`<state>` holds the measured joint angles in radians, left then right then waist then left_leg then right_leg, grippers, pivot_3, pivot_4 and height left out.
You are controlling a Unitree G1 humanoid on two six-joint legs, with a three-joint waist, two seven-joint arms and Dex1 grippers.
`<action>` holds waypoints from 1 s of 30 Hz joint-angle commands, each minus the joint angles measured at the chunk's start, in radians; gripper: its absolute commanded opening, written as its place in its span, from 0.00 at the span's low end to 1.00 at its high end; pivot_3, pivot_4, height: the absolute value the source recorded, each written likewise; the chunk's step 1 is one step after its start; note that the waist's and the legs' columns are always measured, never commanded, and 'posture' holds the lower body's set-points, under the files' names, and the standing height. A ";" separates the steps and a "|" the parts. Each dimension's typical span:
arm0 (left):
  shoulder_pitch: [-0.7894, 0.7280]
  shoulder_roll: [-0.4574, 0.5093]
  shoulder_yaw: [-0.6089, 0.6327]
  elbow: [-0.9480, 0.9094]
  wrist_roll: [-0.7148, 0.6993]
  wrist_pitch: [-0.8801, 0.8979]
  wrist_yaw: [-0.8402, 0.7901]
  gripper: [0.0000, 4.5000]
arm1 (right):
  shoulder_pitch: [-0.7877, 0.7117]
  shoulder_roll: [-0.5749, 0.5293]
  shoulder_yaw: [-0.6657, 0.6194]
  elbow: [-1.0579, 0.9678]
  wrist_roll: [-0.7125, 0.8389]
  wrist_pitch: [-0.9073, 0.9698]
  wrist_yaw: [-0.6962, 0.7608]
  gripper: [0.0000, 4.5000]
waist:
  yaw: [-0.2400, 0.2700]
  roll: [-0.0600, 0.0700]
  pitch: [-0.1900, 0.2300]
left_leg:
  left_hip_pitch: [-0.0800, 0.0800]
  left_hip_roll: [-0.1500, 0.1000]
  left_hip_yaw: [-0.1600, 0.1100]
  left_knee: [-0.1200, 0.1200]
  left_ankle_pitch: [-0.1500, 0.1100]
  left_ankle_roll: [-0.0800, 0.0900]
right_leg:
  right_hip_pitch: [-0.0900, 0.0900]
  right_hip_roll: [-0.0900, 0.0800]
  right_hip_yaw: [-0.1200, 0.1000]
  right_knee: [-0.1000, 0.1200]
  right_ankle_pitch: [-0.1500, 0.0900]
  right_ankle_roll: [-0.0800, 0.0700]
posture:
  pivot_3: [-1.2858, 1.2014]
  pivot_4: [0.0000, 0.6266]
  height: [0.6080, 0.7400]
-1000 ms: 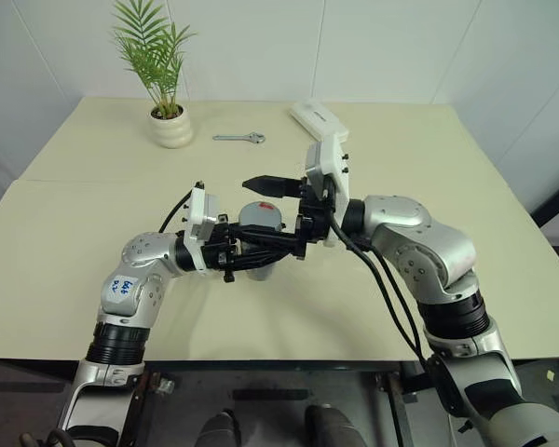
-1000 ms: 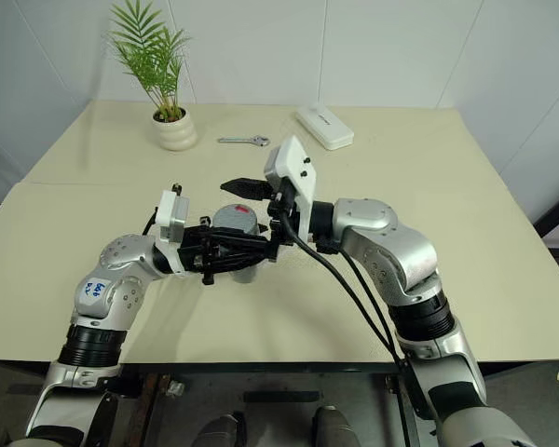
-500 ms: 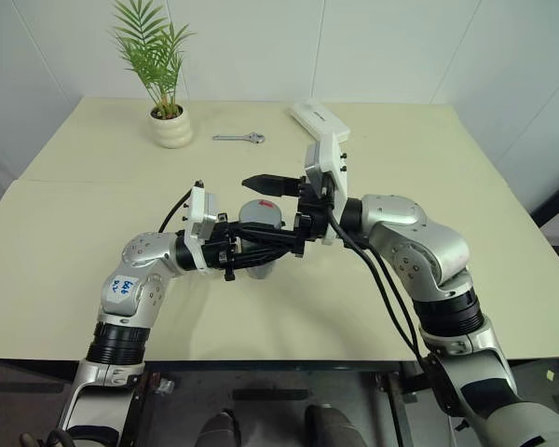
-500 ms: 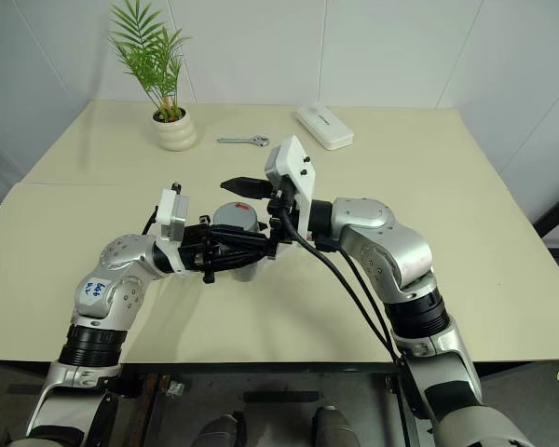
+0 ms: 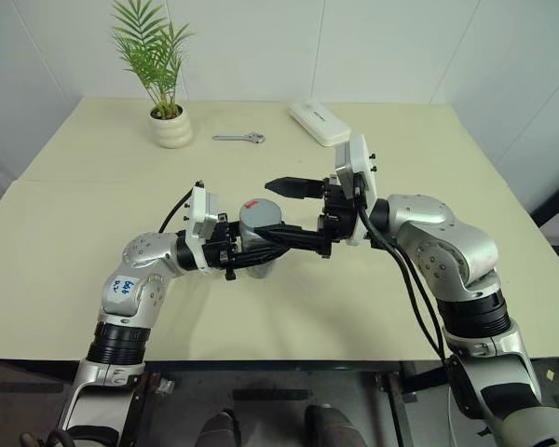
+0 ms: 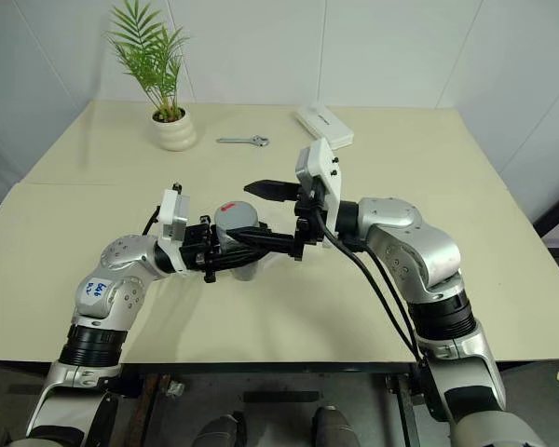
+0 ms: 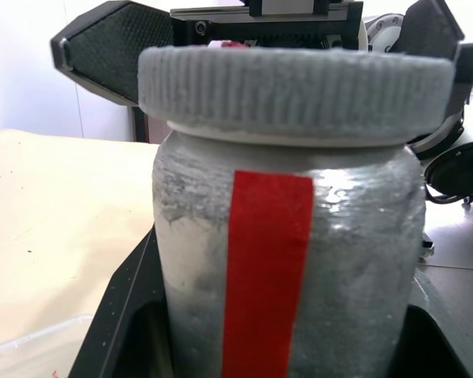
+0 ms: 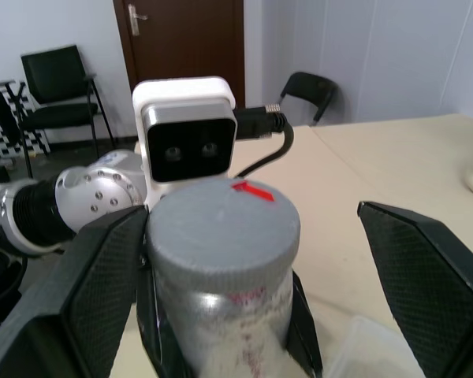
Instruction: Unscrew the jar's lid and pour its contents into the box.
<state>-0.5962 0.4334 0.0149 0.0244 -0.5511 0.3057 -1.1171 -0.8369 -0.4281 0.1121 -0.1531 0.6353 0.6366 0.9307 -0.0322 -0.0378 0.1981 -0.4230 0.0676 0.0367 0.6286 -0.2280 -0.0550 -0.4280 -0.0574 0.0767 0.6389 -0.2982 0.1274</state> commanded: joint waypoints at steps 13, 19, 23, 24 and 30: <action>-0.012 0.002 0.008 -0.027 -0.011 -0.020 -0.017 0.44 | 0.022 -0.041 -0.078 0.001 0.032 0.017 -0.008 0.99 | 0.001 0.000 0.000 | 0.000 0.000 0.000 0.000 0.000 0.000 | 0.000 0.000 0.000 0.000 0.000 0.000 | 0.52 0.24 1.00; -0.011 0.006 0.011 -0.026 -0.009 -0.021 -0.021 0.44 | 0.027 -0.043 -0.085 -0.037 0.085 0.050 0.034 0.99 | 0.001 0.000 0.000 | 0.000 0.000 0.000 0.000 0.000 0.000 | 0.000 0.000 0.000 -0.001 0.000 0.000 | 0.52 0.24 1.00; -0.011 0.006 0.012 -0.026 -0.008 -0.022 -0.021 0.44 | 0.021 -0.043 -0.081 -0.044 0.096 0.061 0.044 0.99 | 0.001 0.000 0.000 | 0.000 0.000 0.000 0.000 0.000 0.000 | 0.000 0.000 0.000 0.000 0.000 0.000 | 0.52 0.24 1.00; -0.010 0.006 0.013 -0.026 -0.008 -0.021 -0.020 0.44 | 0.019 -0.042 -0.080 -0.045 0.098 0.063 0.047 0.99 | 0.001 0.000 0.000 | 0.000 0.000 0.000 0.000 0.000 0.000 | 0.000 0.000 0.000 0.000 0.000 0.000 | 0.52 0.24 1.00; -0.007 0.007 0.013 -0.030 -0.009 -0.020 -0.021 0.44 | -0.019 -0.024 -0.075 -0.027 0.104 0.070 0.043 0.99 | 0.001 0.000 0.000 | 0.000 0.000 0.000 0.000 0.000 0.000 | 0.000 0.000 0.000 0.000 0.000 0.000 | 0.52 0.24 1.00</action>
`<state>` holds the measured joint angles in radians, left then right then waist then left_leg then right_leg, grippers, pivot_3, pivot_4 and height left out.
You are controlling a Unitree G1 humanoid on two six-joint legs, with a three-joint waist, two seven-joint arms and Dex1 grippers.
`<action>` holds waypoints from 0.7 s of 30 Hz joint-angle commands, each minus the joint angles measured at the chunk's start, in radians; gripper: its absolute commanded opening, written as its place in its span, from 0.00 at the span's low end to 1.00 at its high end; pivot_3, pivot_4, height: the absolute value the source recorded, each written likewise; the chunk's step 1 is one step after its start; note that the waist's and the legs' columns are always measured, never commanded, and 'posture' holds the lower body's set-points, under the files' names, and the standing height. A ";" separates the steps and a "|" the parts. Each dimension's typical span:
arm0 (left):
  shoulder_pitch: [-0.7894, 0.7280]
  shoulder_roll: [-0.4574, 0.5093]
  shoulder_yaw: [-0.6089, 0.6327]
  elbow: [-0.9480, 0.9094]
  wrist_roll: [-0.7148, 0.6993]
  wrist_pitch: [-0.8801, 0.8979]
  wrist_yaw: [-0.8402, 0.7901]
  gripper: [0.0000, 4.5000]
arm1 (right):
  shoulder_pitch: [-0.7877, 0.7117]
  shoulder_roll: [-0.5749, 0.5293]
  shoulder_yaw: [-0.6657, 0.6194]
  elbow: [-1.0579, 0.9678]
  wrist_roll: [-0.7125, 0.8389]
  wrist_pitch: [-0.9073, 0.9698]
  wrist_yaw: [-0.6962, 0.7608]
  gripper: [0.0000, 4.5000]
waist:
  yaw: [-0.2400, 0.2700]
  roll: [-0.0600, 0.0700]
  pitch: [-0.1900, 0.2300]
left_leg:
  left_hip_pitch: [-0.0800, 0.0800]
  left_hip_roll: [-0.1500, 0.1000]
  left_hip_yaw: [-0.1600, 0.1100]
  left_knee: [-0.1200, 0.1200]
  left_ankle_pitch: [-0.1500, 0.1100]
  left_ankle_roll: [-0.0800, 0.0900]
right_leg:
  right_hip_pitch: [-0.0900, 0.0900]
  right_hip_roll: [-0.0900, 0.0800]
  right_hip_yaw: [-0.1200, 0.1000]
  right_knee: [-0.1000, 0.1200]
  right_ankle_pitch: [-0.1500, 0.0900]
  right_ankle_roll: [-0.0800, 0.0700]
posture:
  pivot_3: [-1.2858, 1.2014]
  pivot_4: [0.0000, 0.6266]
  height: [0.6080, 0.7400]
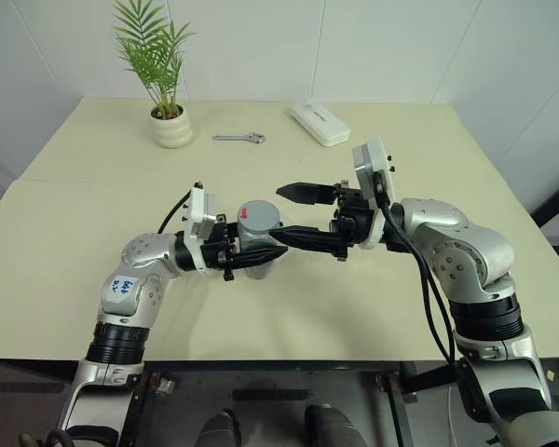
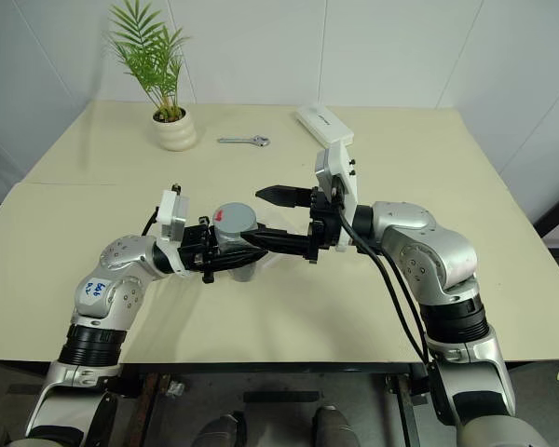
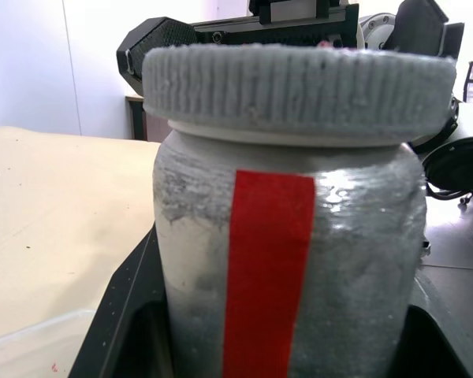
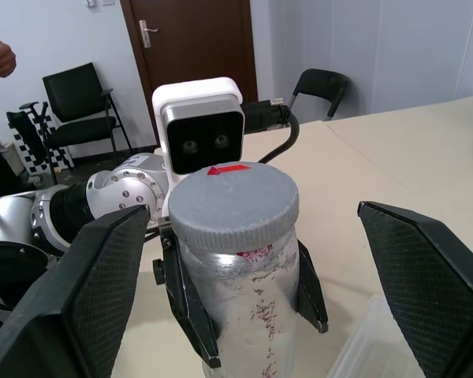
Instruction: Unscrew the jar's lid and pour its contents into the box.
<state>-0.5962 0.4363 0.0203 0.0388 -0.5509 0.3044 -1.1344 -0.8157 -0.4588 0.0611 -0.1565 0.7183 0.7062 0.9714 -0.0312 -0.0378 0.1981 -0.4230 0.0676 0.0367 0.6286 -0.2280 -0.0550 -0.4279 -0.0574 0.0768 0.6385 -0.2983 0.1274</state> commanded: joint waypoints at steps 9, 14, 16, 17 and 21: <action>-0.007 -0.002 0.004 -0.043 -0.009 -0.019 -0.003 0.44 | -0.094 0.042 0.038 0.008 -0.002 0.033 0.006 0.99 | 0.001 0.000 0.000 | 0.000 0.000 0.000 0.000 0.000 0.000 | 0.000 0.000 0.000 0.000 0.000 0.000 | 0.52 0.24 1.00; -0.007 -0.004 0.003 -0.043 -0.009 -0.018 -0.002 0.44 | -0.102 0.058 0.063 0.008 -0.014 0.049 0.003 0.99 | 0.000 0.000 0.000 | 0.000 0.000 0.000 0.000 0.000 0.000 | 0.000 0.000 0.000 0.000 0.000 0.000 | 0.52 0.24 1.00; -0.006 -0.005 0.002 -0.044 -0.009 -0.017 -0.001 0.44 | -0.103 0.066 0.068 0.009 -0.020 0.049 0.001 0.99 | 0.000 0.000 0.000 | 0.000 0.000 0.000 0.000 0.000 0.000 | 0.000 0.000 0.000 0.000 0.000 0.000 | 0.52 0.24 1.00; -0.006 -0.005 0.003 -0.045 -0.010 -0.017 -0.001 0.44 | -0.103 0.070 0.069 0.009 -0.023 0.048 -0.001 0.99 | 0.000 0.000 0.000 | 0.000 0.000 0.000 0.000 0.000 0.000 | 0.000 0.000 0.000 0.000 0.000 0.000 | 0.52 0.24 1.00; -0.003 -0.005 0.003 -0.047 -0.011 -0.016 0.000 0.44 | -0.102 0.079 0.066 0.011 -0.031 0.046 0.000 0.99 | 0.001 0.000 0.000 | 0.000 0.000 0.000 0.000 0.000 0.000 | 0.000 0.000 0.000 0.000 0.000 0.000 | 0.52 0.24 1.00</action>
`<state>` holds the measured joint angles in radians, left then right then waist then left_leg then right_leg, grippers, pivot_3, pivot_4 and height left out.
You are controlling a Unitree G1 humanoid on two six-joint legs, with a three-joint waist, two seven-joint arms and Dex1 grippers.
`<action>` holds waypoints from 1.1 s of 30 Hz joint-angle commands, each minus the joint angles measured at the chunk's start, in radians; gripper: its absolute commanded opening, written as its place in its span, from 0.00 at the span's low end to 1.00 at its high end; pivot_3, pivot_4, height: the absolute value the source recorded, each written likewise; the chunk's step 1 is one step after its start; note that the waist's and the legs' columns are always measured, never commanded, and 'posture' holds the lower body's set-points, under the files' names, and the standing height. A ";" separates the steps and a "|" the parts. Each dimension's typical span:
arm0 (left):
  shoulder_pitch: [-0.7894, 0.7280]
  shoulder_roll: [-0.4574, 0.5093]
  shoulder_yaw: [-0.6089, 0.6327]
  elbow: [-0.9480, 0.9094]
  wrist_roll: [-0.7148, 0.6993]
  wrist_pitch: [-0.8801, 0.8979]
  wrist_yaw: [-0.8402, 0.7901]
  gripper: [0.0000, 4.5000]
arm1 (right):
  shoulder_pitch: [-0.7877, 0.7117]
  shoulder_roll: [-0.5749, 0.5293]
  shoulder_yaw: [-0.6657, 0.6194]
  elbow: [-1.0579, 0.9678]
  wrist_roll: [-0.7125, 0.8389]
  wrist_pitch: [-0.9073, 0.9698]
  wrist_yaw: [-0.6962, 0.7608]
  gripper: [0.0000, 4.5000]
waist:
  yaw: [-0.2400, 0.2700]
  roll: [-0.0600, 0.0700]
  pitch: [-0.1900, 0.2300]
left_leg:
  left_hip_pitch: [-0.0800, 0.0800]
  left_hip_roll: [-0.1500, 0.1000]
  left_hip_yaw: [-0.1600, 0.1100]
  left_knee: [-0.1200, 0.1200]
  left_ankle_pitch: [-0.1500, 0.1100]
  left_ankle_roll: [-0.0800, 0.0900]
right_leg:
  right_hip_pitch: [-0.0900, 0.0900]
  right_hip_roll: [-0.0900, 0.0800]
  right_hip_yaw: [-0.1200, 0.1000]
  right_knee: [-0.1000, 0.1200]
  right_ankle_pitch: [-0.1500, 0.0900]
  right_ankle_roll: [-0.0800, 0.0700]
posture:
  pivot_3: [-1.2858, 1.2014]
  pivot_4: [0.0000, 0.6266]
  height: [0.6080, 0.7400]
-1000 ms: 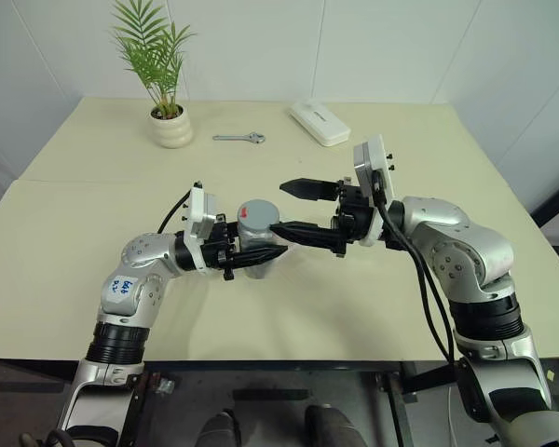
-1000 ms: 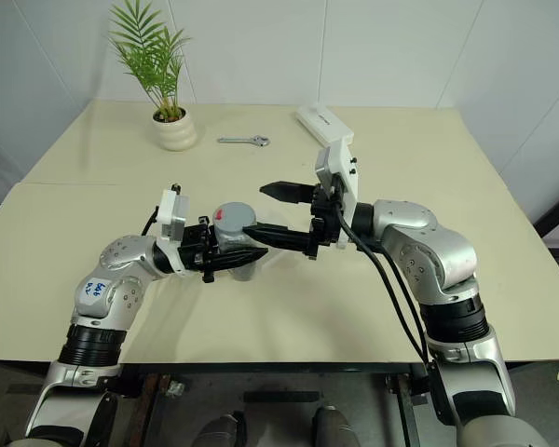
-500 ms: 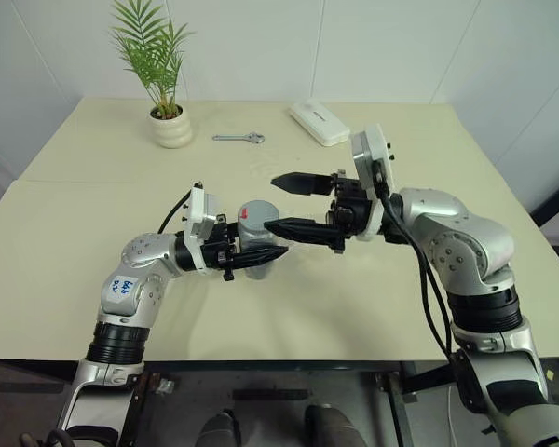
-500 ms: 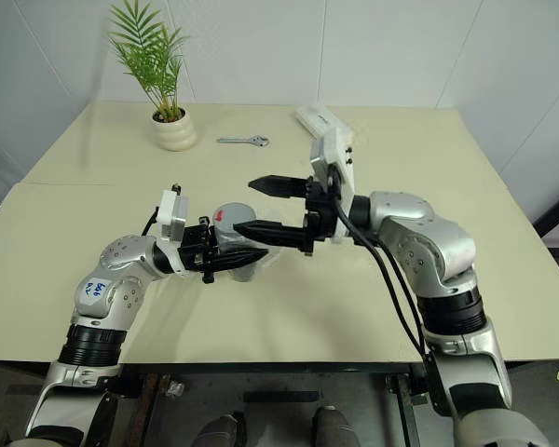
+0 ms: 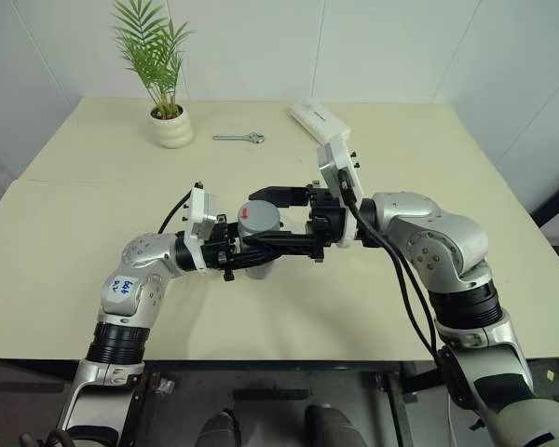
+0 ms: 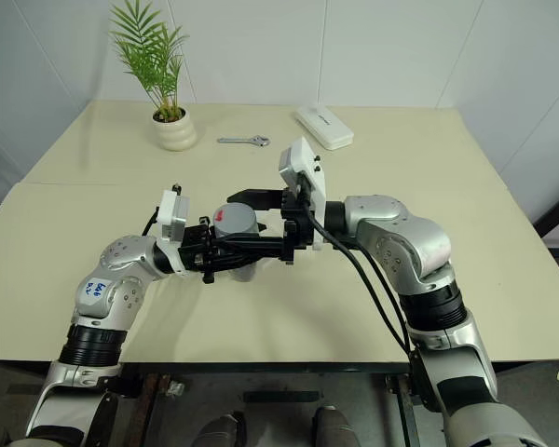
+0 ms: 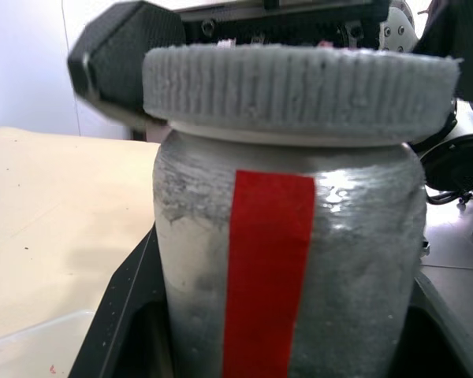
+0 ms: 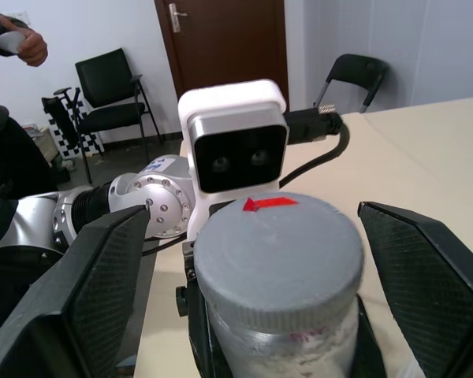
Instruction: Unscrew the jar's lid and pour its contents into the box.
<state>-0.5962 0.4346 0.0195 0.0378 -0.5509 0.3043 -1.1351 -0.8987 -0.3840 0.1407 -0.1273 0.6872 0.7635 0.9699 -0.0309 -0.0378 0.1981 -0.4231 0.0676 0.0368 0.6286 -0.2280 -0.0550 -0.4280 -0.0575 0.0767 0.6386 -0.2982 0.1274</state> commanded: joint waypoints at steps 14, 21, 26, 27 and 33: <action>0.003 -0.002 0.001 -0.051 -0.006 -0.018 0.002 0.44 | -0.029 0.059 -0.066 -0.023 0.037 -0.012 -0.036 0.56 | -0.001 0.000 0.000 | 0.000 0.000 0.000 0.000 0.000 0.000 | 0.000 0.000 0.000 0.000 0.000 0.000 | 0.52 0.24 1.00; 0.013 0.006 0.000 -0.053 -0.007 -0.021 -0.002 0.44 | -0.046 0.216 -0.279 -0.044 0.417 0.150 -0.256 0.56 | -0.001 0.000 0.000 | 0.000 0.000 0.000 0.000 0.000 0.000 | 0.000 0.000 0.000 0.001 0.000 0.000 | 0.52 0.24 1.00; 0.020 0.010 0.004 -0.059 -0.012 -0.016 0.000 0.44 | 0.017 0.108 -0.319 -0.115 0.356 0.130 -0.326 0.56 | 0.003 0.000 0.000 | 0.000 0.000 0.000 0.000 0.000 0.000 | 0.000 0.000 0.000 0.000 0.000 0.000 | 0.52 0.24 1.00; 0.022 0.012 0.007 -0.059 -0.015 -0.011 0.002 0.44 | 0.052 0.060 -0.326 -0.118 0.280 0.080 -0.343 0.56 | 0.004 0.000 0.000 | 0.000 0.000 0.000 0.000 0.000 0.000 | 0.000 0.000 -0.001 0.000 0.000 0.000 | 0.52 0.24 1.00; 0.016 0.021 0.029 -0.052 -0.029 0.013 0.010 0.44 | 0.207 -0.100 -0.310 -0.086 0.027 -0.123 -0.331 0.56 | -0.005 0.000 0.000 | -0.001 -0.001 0.001 -0.001 -0.001 0.001 | 0.001 -0.001 0.001 -0.004 0.000 0.001 | 0.52 0.24 1.00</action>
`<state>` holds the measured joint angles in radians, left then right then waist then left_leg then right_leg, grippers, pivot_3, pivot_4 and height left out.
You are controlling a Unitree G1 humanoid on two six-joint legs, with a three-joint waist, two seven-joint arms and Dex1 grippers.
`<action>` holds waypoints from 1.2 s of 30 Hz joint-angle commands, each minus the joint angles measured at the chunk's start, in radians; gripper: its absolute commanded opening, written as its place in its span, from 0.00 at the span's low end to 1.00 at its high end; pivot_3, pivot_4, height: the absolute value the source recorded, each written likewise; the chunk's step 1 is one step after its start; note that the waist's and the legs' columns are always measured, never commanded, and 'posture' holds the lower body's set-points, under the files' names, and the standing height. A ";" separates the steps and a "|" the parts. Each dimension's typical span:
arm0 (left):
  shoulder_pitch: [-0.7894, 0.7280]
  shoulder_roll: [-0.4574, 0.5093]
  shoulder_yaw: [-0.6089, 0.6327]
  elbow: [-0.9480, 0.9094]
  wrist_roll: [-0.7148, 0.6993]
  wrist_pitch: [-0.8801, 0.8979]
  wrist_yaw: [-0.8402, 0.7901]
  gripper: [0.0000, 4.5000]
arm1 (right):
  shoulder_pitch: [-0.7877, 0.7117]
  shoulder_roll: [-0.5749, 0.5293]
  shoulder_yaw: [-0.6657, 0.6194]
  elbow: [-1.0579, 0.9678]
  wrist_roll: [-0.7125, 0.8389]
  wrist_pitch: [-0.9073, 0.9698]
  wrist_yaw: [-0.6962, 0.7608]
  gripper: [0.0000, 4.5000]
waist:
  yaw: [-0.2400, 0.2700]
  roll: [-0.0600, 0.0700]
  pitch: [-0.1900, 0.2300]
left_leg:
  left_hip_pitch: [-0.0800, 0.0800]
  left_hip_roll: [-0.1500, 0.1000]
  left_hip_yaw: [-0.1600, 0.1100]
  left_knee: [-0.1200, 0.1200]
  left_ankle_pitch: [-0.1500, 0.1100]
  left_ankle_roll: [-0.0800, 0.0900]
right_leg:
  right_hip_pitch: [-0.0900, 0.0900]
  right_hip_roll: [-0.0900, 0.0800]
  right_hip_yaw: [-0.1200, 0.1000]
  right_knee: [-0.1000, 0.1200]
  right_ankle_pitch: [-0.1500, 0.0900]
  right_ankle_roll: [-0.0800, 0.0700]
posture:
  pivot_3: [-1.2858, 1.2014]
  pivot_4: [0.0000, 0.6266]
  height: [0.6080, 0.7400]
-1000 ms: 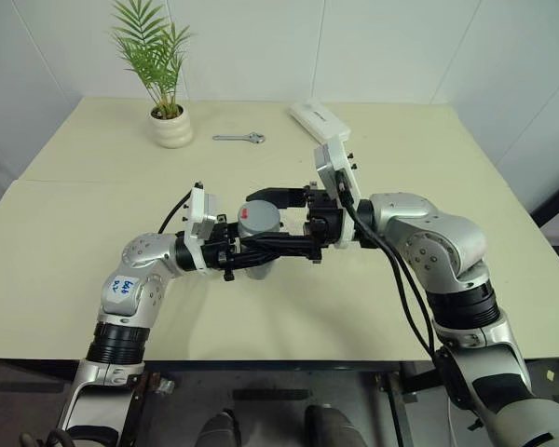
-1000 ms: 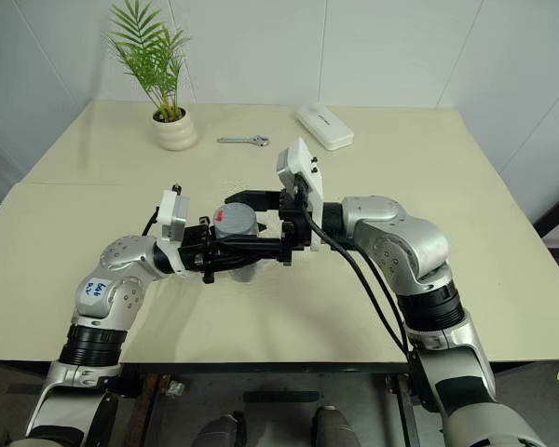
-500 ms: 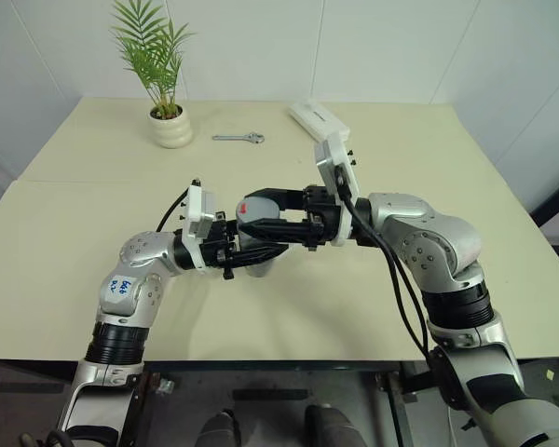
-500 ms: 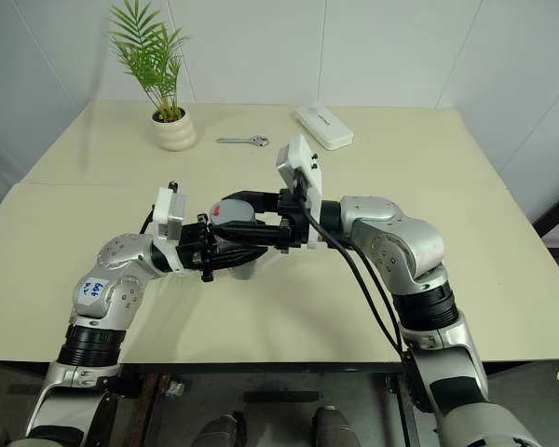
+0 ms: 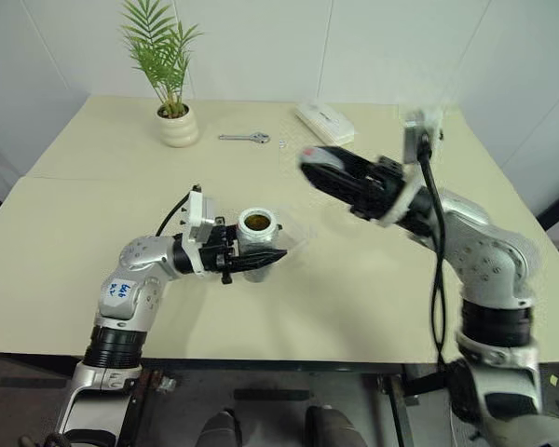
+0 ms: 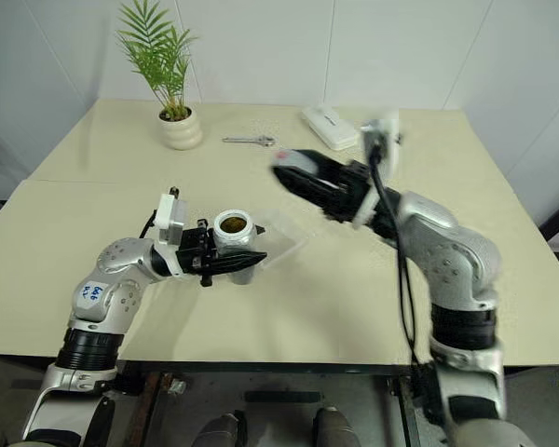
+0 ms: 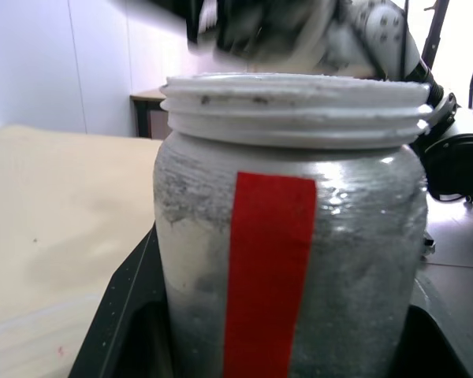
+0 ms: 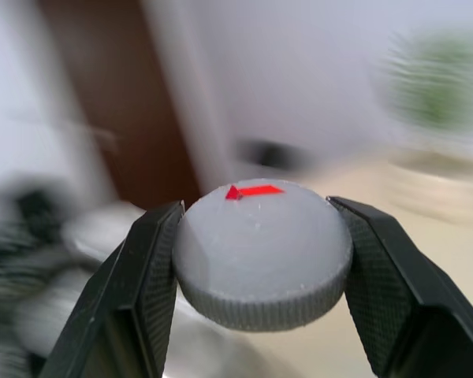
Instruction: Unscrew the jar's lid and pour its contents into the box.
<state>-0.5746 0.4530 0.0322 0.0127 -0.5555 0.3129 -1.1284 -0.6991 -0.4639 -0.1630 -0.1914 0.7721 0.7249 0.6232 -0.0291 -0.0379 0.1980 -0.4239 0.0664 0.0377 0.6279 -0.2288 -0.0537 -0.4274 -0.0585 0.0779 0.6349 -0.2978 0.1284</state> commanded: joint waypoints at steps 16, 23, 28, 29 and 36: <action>-0.077 -0.002 0.040 0.032 -0.035 0.038 -0.009 0.44 | 0.345 -0.049 -0.056 0.420 -0.356 -0.530 0.062 0.78 | -0.016 0.001 0.000 | 0.003 0.000 0.006 0.001 0.000 0.000 | 0.001 0.002 0.009 0.000 0.002 0.004 | 0.52 0.24 1.00; -0.084 -0.006 0.055 0.038 -0.036 0.047 0.012 0.44 | 0.342 -0.075 -0.059 0.346 -0.332 -0.508 0.108 1.00 | -0.023 0.001 0.000 | 0.003 0.000 0.006 0.002 0.000 0.000 | 0.001 0.002 0.009 0.001 0.002 0.004 | 0.52 0.24 1.00; -0.151 -0.002 0.098 0.124 -0.022 0.010 0.041 0.44 | 0.292 -0.186 0.003 0.031 -0.220 -0.310 0.215 1.00 | -0.026 0.002 0.001 | 0.003 0.000 0.006 0.002 0.000 0.000 | 0.000 0.002 0.009 0.002 0.003 0.005 | 0.52 0.24 1.00; -0.167 0.001 0.103 0.145 -0.016 0.002 0.041 0.44 | 0.282 -0.204 0.017 -0.015 -0.199 -0.274 0.232 1.00 | -0.026 0.002 0.001 | 0.003 0.000 0.006 0.002 0.000 0.000 | 0.000 0.002 0.009 0.002 0.003 0.005 | 0.52 0.24 1.00; -0.414 0.072 0.097 0.469 0.116 -0.090 0.085 0.44 | 0.194 -0.273 0.086 -0.229 -0.093 -0.075 0.256 1.00 | -0.011 0.001 0.001 | 0.002 0.000 0.004 0.002 0.000 0.000 | 0.000 0.002 0.008 0.000 0.002 0.004 | 0.52 0.24 1.00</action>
<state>-0.9362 0.5093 0.1278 0.4442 -0.4755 0.2500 -1.0628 -0.4781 -0.7305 -0.0711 -0.3641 0.6473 0.6277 0.8869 -0.0403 -0.0370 0.1992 -0.4224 0.0664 0.0419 0.6300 -0.2285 -0.0533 -0.4271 -0.0562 0.0855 0.6345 -0.2954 0.1329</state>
